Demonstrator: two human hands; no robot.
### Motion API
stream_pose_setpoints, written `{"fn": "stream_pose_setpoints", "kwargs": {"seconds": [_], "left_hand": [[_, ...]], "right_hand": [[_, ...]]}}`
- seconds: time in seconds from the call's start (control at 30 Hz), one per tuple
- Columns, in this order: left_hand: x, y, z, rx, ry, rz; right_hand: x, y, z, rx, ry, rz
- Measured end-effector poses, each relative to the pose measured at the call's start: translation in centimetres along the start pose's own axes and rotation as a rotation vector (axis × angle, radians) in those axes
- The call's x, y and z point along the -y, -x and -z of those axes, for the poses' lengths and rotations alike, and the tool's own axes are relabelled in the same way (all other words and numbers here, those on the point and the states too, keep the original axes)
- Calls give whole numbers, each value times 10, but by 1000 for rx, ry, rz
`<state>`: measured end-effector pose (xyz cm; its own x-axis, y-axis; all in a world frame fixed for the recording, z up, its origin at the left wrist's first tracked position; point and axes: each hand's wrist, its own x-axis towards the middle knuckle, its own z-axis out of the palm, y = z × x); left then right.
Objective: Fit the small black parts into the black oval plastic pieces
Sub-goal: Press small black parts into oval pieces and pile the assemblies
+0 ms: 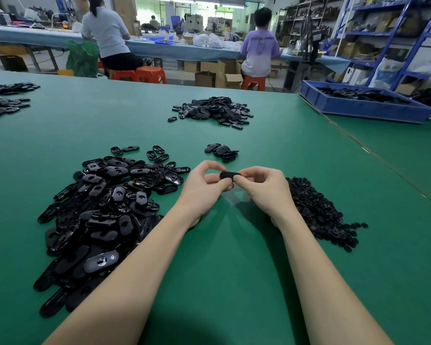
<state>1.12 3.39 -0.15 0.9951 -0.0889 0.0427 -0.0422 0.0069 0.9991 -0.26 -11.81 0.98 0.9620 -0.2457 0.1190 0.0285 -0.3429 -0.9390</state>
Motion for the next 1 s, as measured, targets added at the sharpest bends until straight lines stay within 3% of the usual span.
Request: {"fn": "stream_pose_setpoints", "kwargs": {"seconds": [0.17, 0.37, 0.67, 0.9, 1.0], "left_hand": [[0, -2, 4, -73, -423, -213], [3, -6, 6, -159, -638, -283], [-16, -49, 14, -350, -553, -171], [-31, -113, 2, -333, -468, 134], [-26, -121, -1, -356, -496, 183]], "right_hand": [[-1, -1, -2, -99, 15, -2], [-1, 11, -19, -236, 441, 163], [-5, 14, -25, -265, 530, 248], [-7, 12, -24, -259, 536, 241], [-8, 9, -24, -249, 540, 235]]}}
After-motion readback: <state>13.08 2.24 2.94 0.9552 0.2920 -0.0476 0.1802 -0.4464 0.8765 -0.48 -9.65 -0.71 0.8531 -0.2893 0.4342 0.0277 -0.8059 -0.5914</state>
